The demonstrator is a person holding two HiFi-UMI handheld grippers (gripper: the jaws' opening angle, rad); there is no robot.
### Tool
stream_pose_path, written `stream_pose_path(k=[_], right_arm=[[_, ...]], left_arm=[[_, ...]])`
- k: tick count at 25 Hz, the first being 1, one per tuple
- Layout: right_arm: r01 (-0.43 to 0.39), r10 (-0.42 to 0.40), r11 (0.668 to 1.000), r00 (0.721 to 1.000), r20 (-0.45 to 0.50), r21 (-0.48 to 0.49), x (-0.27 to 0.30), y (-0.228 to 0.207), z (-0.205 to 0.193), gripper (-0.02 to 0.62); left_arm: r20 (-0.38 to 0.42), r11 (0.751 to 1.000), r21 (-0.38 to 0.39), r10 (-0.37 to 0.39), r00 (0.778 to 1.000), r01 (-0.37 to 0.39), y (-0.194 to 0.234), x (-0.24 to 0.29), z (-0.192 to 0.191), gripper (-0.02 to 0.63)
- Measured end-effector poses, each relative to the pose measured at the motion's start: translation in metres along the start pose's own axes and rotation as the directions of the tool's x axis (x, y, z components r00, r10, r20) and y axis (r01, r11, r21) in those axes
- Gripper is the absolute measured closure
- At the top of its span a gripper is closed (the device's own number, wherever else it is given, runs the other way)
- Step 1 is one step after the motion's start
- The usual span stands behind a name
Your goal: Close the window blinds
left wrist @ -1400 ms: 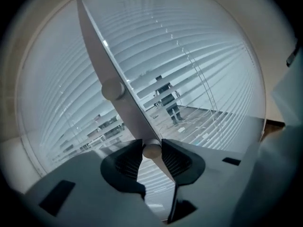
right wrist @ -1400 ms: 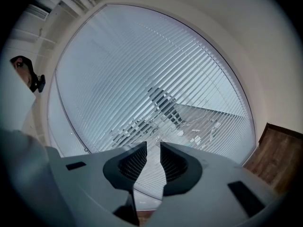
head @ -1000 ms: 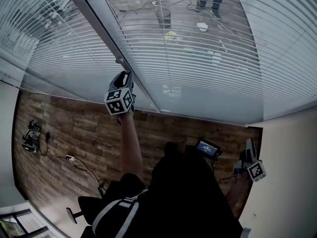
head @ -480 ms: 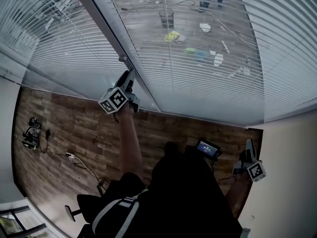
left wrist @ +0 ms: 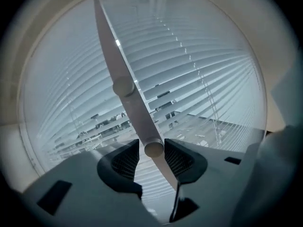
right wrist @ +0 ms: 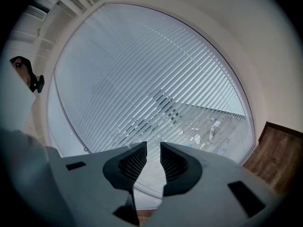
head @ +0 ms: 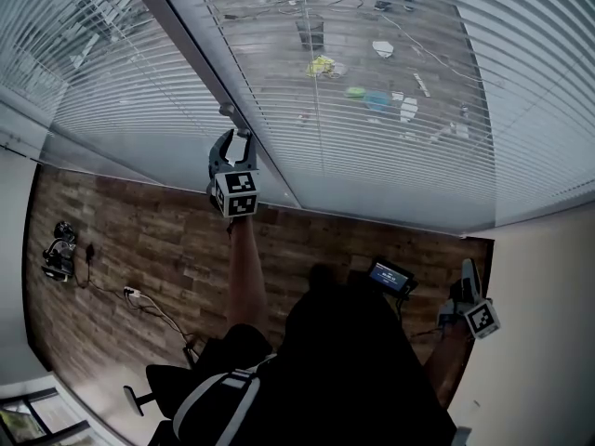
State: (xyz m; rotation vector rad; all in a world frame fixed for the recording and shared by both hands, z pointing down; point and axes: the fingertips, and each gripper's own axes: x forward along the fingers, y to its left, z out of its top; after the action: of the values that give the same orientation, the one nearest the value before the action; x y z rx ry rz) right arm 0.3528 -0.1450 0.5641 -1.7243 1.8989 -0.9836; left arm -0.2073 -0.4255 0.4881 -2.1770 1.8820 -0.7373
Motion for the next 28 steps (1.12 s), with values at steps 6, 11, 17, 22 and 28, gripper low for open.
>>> stream_pose_path(k=[6, 11, 17, 22, 28], right_arm=[[0.002, -0.002, 1.000, 1.000, 0.004, -0.003, 0.000, 0.000, 0.003, 0.502], [0.023, -0.023, 1.000, 1.000, -0.002, 0.018, -0.002, -0.006, -0.001, 0.502], [-0.004, 0.004, 1.000, 1.000, -0.009, 0.011, 0.005, 0.001, -0.001, 0.502], [0.001, -0.001, 1.000, 1.000, -0.018, 0.006, 0.007, -0.001, -0.002, 0.502], [-0.028, 0.028, 1.000, 1.000, -0.012, 0.009, 0.008, 0.007, -0.002, 0.502]], left_arm=[[-0.016, 0.993, -0.117, -0.029, 0.999, 0.027, -0.001, 0.001, -0.002, 0.469], [0.021, 0.923, -0.370, -0.106, 0.994, 0.106, 0.001, 0.000, 0.000, 0.469], [0.129, 0.688, -0.692, -0.181, 0.975, 0.219, 0.009, -0.001, -0.003, 0.471], [0.258, 0.436, -0.838, -0.210, 0.943, 0.327, 0.007, 0.001, -0.003, 0.471], [0.333, 0.408, -0.830, -0.183, 0.925, 0.380, 0.006, -0.002, -0.002, 0.461]])
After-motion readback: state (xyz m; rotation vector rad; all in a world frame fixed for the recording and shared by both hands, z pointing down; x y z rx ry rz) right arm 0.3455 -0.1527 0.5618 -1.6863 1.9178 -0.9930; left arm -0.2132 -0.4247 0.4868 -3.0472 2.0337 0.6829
